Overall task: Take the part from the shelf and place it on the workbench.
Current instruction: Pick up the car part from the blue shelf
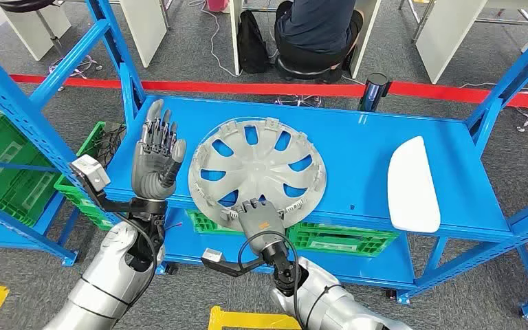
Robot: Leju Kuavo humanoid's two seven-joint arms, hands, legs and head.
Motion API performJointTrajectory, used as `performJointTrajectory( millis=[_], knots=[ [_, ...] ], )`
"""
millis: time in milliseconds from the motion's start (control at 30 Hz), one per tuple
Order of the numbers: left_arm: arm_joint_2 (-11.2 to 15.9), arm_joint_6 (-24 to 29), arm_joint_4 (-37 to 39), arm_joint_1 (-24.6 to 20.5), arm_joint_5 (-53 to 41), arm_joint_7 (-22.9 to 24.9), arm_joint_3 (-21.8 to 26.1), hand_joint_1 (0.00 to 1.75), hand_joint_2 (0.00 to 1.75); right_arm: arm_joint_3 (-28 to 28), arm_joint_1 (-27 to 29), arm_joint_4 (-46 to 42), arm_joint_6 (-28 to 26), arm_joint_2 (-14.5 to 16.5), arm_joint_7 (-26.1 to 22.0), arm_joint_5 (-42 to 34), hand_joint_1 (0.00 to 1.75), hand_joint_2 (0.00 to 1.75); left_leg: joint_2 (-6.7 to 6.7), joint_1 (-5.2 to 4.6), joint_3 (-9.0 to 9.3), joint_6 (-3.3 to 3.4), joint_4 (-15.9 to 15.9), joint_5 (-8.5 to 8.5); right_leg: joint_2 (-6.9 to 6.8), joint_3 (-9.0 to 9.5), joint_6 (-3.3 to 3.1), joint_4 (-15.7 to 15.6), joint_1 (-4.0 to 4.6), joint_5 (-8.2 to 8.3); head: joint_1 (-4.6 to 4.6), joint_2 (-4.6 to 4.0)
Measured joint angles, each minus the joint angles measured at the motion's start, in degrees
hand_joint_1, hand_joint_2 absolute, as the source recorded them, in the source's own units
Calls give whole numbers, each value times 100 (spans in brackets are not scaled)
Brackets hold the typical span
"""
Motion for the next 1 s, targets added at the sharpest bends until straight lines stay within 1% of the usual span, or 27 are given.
performJointTrajectory(
  millis=[100,167,233,333,400,467,533,600,667,867,1000],
  knots=[
    [0,6,-1,2,-1,0,2,0,175,-80,35,-91,-4,-21,-90,-10,175,175,0,0,-1,0,0,0,0,0,0,0,0,0,0,0],
    [2,44,-8,21,-5,1,8,0,175,-222,113,-240,-10,-43,-288,-95,175,175,0,0,-1,0,0,0,0,0,0,0,0,0,1,0],
    [7,122,-39,74,-14,4,19,0,175,-472,262,-452,-19,-59,-638,-251,175,175,0,0,-1,0,0,0,0,0,0,0,0,0,1,0],
    [21,271,-133,162,-25,31,53,0,175,-989,512,-787,-32,-56,-1338,-578,175,175,0,0,-3,-1,0,-1,0,0,0,0,1,0,2,0],
    [42,390,-219,226,-45,67,94,0,175,-1351,620,-966,-45,-34,-1844,-1151,175,175,0,1,-3,-1,-1,-1,0,0,0,0,2,0,0,0],
    [72,512,-326,287,-95,117,137,0,175,-1606,617,-1090,-57,-25,-2285,-2093,175,175,0,2,-2,-1,-1,-1,0,0,0,0,3,0,-5,-1],
    [105,631,-441,322,-155,193,168,0,175,-1696,547,-1235,-68,-53,-2490,-3036,175,175,0,3,-1,-1,-1,1,0,1,0,0,4,0,-3,-1],
    [133,748,-548,336,-214,284,189,0,87,-1719,479,-1456,-73,-103,-2524,-3731,175,175,0,4,1,-1,-1,3,0,2,1,0,4,4,-1,0],
    [156,838,-648,356,-273,356,203,0,0,-1753,442,-1682,-77,-155,-2524,-4052,175,175,1,4,1,0,-1,7,0,2,2,0,4,9,-1,0],
    [214,988,-883,413,-418,445,208,0,0,-1862,523,-2180,-90,-288,-2526,-4083,175,175,0,3,-2,3,1,14,0,1,3,-1,3,13,1,0],
    [272,1096,-1138,505,-570,517,206,0,0,-2004,661,-2756,-89,-420,-2416,-4114,175,175,0,2,-7,3,2,14,0,-3,3,-1,2,13,4,0]
  ],
)
